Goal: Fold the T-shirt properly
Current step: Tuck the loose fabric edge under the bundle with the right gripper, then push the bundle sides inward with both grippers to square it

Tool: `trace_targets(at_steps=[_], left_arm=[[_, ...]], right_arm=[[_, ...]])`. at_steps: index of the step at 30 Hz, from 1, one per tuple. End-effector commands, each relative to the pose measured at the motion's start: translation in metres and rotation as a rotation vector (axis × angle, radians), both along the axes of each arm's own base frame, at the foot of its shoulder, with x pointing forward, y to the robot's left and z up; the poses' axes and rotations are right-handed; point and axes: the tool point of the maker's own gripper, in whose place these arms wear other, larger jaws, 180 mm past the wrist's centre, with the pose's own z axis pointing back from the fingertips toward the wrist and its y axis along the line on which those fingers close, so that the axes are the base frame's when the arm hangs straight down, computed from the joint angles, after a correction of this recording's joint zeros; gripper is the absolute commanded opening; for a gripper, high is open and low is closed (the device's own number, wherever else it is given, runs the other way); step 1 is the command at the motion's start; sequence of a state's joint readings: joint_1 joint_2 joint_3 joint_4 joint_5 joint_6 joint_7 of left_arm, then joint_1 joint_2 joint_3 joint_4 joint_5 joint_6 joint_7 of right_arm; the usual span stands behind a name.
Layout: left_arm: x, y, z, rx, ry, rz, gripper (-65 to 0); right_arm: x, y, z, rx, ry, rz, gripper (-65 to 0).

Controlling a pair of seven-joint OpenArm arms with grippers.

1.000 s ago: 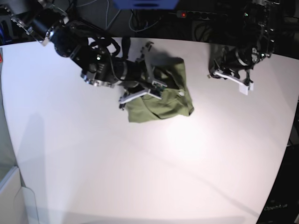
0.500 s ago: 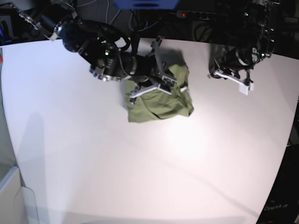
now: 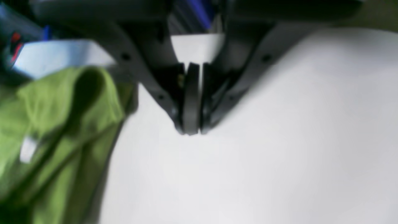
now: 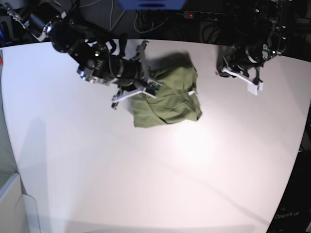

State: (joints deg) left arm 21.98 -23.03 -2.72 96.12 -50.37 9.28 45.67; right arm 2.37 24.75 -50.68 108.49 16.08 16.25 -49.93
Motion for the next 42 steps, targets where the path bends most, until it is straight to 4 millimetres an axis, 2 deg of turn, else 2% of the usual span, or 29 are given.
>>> trace_targets(at_steps=[1,3,5,9,14,20,26,31,35,42], left_arm=[[-0.012,0.003,-0.003,0.016,0.035,-0.046,-63.5],[-0.017,-0.004,-0.004,0.02,0.031,-0.124,-63.5],[-0.024,-0.011,-0.006,0.023,0.041,-0.188,-63.5],[-0.03,-0.038,-0.006,-0.009,0.041,-0.273,-63.5],[-0.021,-0.079,0.002,-0.071,0.003,-0.338,-63.5],[-0.007,-0.091,-0.007,-0.104,0.006,-0.298,-63.5],[0.015,-0.103,0.003,-0.118,-0.052,-0.286,-63.5],[0.04,-0.095,-0.009,-0.058,-0.066,-0.221,-63.5],[0.061,-0.087,-0.02,-0.012,-0.066,-0.172,-63.5],[0.126,-0.092,0.002,-0.025,-0.202,-0.073,-63.5]], right_arm=[[0.013,-0.004,0.011,0.013,-0.05,-0.013,-65.0],[0.02,-0.017,0.011,-0.007,-0.063,-0.039,-65.0],[0.018,-0.025,0.008,-0.022,-0.056,-0.044,-65.0],[0.015,-0.027,0.005,-0.032,-0.05,-0.044,-65.0],[0.014,-0.028,0.005,-0.033,-0.047,-0.044,-65.0],[0.014,-0.034,0.002,-0.05,-0.045,-0.046,-65.0],[0.013,-0.043,-0.001,-0.071,-0.042,-0.047,-65.0],[0.001,-0.04,-0.007,-0.064,-0.011,-0.047,-65.0],[-0.009,-0.024,-0.009,-0.022,0.018,-0.048,-65.0],[-0.023,0.015,-0.003,0.081,0.058,-0.053,-65.0]])
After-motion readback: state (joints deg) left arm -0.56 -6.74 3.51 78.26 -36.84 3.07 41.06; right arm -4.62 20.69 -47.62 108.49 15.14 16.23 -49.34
